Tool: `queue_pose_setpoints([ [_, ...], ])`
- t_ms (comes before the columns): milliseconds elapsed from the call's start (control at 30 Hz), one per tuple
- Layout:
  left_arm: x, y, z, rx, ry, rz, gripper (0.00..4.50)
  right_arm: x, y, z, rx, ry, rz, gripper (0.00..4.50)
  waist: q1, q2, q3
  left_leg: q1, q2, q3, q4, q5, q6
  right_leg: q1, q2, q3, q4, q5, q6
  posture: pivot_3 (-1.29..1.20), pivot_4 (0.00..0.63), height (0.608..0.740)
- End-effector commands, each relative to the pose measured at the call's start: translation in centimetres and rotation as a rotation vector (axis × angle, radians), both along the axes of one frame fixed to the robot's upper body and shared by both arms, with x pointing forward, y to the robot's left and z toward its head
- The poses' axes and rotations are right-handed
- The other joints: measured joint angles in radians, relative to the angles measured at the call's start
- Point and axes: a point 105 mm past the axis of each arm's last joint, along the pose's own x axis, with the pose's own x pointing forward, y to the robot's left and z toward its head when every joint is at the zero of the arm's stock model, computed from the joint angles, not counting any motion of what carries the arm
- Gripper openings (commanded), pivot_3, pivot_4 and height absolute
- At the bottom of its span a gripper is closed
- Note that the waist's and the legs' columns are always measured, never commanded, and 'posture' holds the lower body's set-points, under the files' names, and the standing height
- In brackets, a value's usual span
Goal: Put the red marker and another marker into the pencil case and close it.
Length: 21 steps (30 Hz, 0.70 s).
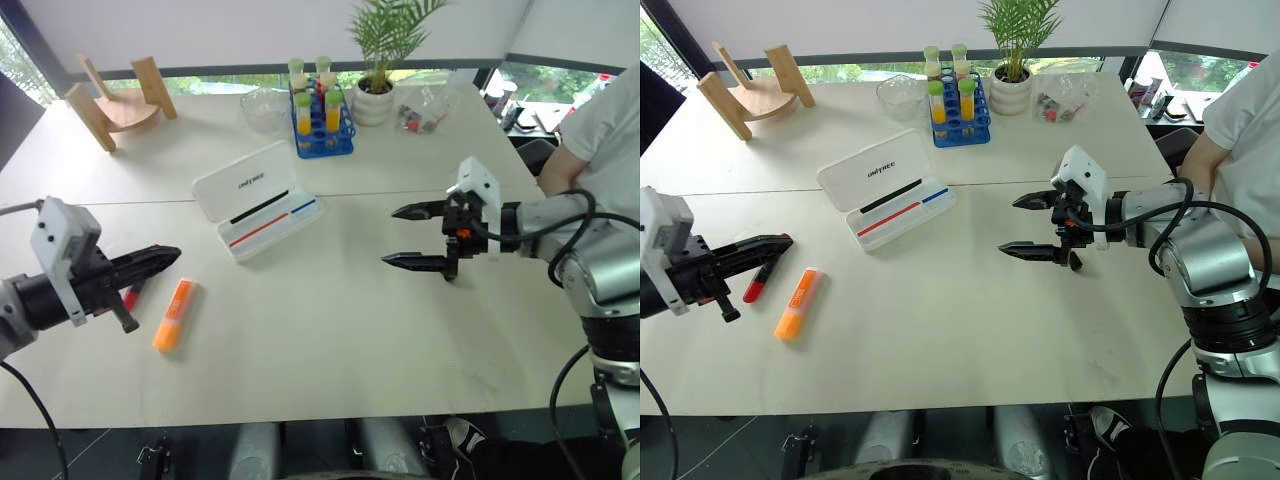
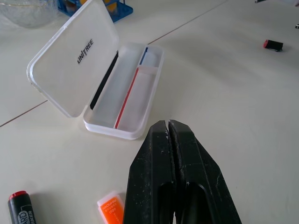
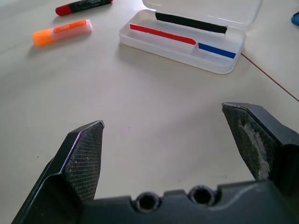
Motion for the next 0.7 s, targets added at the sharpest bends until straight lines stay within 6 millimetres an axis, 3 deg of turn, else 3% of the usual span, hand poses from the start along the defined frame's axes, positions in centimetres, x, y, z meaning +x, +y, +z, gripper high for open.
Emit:
queue_pose_setpoints([
  [33, 0.1, -0.3, 0.6, 0.006, -0.037, -0.012, 0.03, -0.2, 0.1, 1.1, -0.004, -0.048, 0.012, 4.50, 0.000, 0.000, 0.000, 0.000, 0.000, 0.000, 0.000, 0.000, 0.000, 0.000, 0.000, 0.000, 0.000, 0.000, 0.000, 0.00, 0.150, 0.740],
  [367, 1.0, -0.5, 0.6, -0.012, -0.034, -0.001, 0.03, -0.1, 0.0, 1.1, -0.004, -0.056, 0.000, 4.50, 0.000, 0.000, 0.000, 0.000, 0.000, 0.000, 0.000, 0.000, 0.000, 0.000, 0.000, 0.000, 0.000, 0.000, 0.000, 0.00, 0.150, 0.740],
  [500, 2.6, -1.2, -0.6, 0.017, -0.022, -0.013, 1.27, -0.1, 0.1, 0.9, -0.002, -0.058, -0.008, 4.50, 0.001, 0.000, 0.000, 0.000, 0.000, 0.000, 0.000, 0.000, 0.000, 0.000, 0.000, 0.000, 0.000, 0.000, 0.000, 0.00, 0.150, 0.740],
  [633, 4.5, -2.9, -1.8, 0.022, -0.016, -0.071, 3.24, 0.0, 0.3, 0.8, 0.006, -0.064, -0.018, 4.50, 0.004, 0.000, 0.000, 0.000, -0.001, 0.000, 0.001, 0.000, 0.000, 0.000, 0.000, 0.000, 0.000, 0.000, 0.000, 0.00, 0.150, 0.740],
  [700, 6.4, -3.8, -2.7, 0.031, -0.010, -0.101, 4.21, -0.1, 0.4, 0.6, 0.011, -0.071, -0.025, 4.50, 0.006, 0.000, 0.000, 0.000, -0.001, 0.000, 0.000, 0.000, 0.000, 0.000, 0.000, 0.000, 0.000, 0.000, 0.000, 0.00, 0.150, 0.740],
])
